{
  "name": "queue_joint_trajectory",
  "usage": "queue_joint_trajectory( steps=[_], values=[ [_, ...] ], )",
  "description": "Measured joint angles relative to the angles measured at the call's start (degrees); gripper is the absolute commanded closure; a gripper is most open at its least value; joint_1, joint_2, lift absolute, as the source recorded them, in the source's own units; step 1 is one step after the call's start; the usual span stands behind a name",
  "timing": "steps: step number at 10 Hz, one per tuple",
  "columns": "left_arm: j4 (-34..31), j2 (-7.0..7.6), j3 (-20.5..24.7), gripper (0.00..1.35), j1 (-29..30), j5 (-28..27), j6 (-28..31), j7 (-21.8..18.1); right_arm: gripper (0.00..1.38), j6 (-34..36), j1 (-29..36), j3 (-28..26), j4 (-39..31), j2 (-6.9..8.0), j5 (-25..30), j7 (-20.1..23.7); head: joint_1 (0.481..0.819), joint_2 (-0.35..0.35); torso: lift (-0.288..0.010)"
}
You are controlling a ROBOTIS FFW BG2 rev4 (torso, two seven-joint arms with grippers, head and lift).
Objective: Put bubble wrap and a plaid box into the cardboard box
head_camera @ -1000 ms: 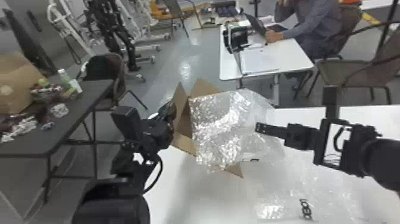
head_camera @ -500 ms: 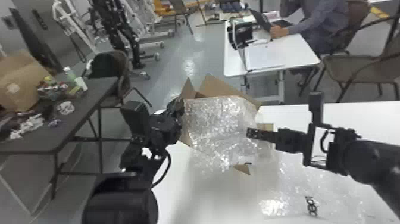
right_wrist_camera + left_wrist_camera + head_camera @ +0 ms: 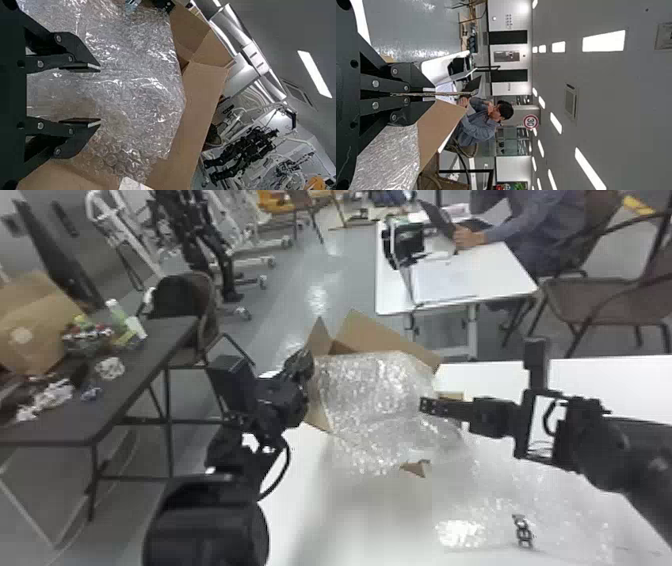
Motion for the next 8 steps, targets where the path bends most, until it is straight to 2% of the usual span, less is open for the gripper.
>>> queue_joint_trajectory(
  steps=[1, 3, 4, 8],
  values=[
    [0.0, 0.06, 0.1, 1.22, 0.1, 0.1, 0.0, 0.0, 0.12, -1.1, 0.0, -0.5, -0.3, 0.0, 0.6, -0.3, 0.603, 0.34, -0.107],
    [-0.1, 0.16, 0.3, 1.22, 0.4, 0.4, -0.2, 0.0, 0.17, -1.6, 1.7, -3.6, -4.5, 0.0, 3.1, -3.2, 0.591, 0.325, -0.107],
    [-0.2, 0.16, 0.3, 1.22, 0.5, 0.5, -0.2, 0.0, 0.17, -0.2, 3.9, -6.0, -9.7, -0.14, 5.2, -6.0, 0.589, 0.321, -0.107],
    [-0.3, 0.17, 1.0, 1.22, 1.4, 1.1, -0.8, 0.0, 0.17, 7.0, 17.9, -14.6, -39.5, -1.43, 12.7, -19.1, 0.572, 0.26, -0.107]
  ],
)
